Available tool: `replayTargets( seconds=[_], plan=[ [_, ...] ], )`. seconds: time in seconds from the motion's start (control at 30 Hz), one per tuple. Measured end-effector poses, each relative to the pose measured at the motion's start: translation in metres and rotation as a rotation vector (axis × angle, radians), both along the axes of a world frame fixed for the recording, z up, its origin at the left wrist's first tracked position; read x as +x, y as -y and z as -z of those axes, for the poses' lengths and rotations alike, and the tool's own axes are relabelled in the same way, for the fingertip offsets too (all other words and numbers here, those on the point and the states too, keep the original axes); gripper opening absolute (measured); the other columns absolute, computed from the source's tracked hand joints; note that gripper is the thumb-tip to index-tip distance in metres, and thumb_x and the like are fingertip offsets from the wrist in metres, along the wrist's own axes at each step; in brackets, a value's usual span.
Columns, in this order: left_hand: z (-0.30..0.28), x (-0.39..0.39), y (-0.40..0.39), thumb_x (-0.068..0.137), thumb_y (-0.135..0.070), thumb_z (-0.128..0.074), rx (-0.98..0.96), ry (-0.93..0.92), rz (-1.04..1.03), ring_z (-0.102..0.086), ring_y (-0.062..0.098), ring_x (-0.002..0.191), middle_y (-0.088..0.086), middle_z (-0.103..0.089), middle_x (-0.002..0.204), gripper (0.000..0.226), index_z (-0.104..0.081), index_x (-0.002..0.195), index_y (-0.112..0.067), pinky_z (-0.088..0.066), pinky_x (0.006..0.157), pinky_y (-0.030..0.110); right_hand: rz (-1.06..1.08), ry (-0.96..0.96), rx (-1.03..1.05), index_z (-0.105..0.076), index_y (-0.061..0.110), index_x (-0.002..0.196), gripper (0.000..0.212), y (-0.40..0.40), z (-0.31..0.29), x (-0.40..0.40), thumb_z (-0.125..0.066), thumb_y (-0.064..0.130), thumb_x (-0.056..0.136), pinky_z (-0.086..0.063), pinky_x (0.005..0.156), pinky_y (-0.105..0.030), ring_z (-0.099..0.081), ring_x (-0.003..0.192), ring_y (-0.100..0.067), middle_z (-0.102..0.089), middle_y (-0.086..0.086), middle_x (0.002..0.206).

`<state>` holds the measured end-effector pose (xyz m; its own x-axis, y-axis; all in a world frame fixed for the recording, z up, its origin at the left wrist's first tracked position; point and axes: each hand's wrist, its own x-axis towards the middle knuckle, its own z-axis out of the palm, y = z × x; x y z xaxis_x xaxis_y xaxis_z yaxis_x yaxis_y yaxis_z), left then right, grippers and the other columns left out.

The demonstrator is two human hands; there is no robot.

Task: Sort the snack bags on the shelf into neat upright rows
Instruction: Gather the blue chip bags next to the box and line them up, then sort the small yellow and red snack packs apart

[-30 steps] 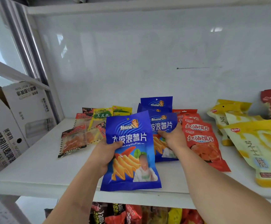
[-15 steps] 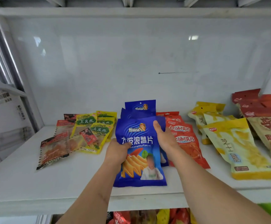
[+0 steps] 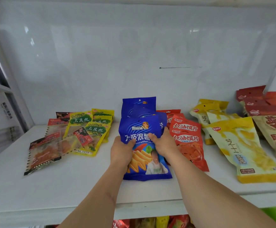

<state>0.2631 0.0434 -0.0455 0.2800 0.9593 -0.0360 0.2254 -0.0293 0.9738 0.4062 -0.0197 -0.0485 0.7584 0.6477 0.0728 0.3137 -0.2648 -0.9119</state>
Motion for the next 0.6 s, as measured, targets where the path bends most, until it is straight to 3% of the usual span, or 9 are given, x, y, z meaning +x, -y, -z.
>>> replayTargets(
  seconds=[0.2, 0.33, 0.5, 0.6],
  plan=[
    [-0.001, 0.011, -0.009, 0.092, -0.038, -0.07, 0.015, -0.031, -0.004, -0.069, 0.024, 0.106, 0.006, -0.068, 0.125, 0.047, -0.053, 0.13, -0.015, -0.06, 0.086, 0.043, 0.021, 0.054, -0.071, -0.028, 0.012, 0.148, 0.071, -0.007, -0.006, 0.008, -0.064, 0.04, 0.093, -0.049, 0.075, -0.027, -0.061, 0.116, -0.025, -0.056, -0.007, 0.137],
    [-0.004, 0.009, -0.009, 0.091, -0.038, -0.071, 0.02, -0.004, -0.008, -0.069, 0.022, 0.104, 0.006, -0.067, 0.126, 0.051, -0.05, 0.132, -0.016, -0.061, 0.085, 0.042, 0.06, 0.111, -0.074, -0.041, 0.012, 0.137, 0.062, -0.009, -0.004, 0.008, -0.068, 0.043, 0.09, -0.044, 0.065, -0.019, -0.061, 0.115, -0.024, -0.058, -0.007, 0.133],
    [-0.016, -0.006, -0.006, 0.096, -0.037, -0.066, 0.079, -0.022, -0.007, -0.067, 0.018, 0.103, 0.006, -0.062, 0.132, 0.062, -0.038, 0.146, -0.013, -0.057, 0.071, 0.029, 0.145, 0.247, -0.105, -0.038, 0.013, 0.144, 0.07, -0.007, -0.012, -0.004, -0.064, 0.049, 0.09, -0.048, 0.092, -0.035, -0.048, 0.128, -0.029, -0.042, -0.011, 0.143],
    [-0.023, -0.018, -0.003, 0.1, -0.035, -0.06, 0.134, -0.094, -0.017, -0.064, 0.019, 0.11, 0.009, -0.06, 0.134, 0.063, -0.033, 0.15, -0.01, -0.051, 0.069, 0.027, 0.179, 0.392, -0.146, -0.035, 0.012, 0.146, 0.075, -0.004, -0.017, -0.015, -0.058, 0.056, 0.09, -0.041, 0.108, -0.045, -0.034, 0.14, -0.032, -0.033, -0.015, 0.152]
  ],
)
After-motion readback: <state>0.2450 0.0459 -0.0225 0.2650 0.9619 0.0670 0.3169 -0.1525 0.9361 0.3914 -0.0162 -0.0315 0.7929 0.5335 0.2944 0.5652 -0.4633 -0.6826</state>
